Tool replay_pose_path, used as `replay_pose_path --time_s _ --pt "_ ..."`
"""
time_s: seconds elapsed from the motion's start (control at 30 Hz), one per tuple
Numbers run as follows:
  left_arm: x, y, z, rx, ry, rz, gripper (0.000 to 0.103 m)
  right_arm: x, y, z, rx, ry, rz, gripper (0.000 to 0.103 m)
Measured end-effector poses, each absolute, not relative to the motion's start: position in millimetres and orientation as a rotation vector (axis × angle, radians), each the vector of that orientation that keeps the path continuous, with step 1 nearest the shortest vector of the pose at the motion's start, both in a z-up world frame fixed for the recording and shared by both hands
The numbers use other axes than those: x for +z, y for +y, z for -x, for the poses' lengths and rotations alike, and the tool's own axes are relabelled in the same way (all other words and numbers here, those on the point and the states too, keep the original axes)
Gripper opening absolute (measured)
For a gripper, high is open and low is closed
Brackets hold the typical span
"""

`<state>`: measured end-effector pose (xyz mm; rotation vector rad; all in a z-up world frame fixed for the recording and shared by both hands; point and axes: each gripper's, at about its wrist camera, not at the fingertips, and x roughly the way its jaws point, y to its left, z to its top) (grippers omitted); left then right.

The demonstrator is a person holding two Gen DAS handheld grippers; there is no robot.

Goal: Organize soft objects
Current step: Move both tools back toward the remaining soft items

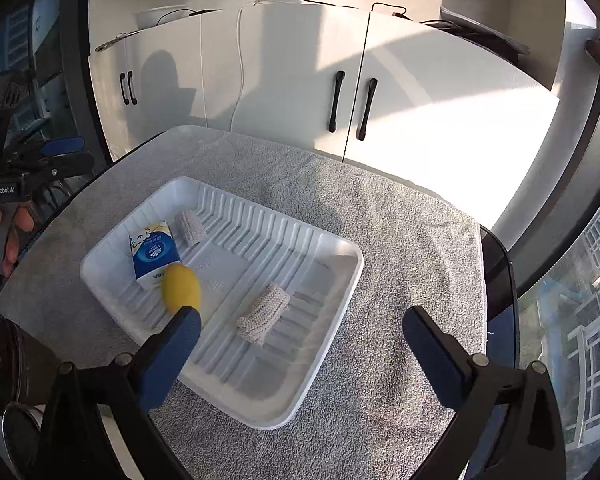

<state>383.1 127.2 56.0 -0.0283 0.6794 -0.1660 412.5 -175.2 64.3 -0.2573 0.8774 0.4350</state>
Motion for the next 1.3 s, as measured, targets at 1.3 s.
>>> replay_pose_path --time_s 1.3 --pt "-29 51 -30 -0.354 0.669 0.117 0.103 49 -162 -61 0.378 0.731 0.123 0.103"
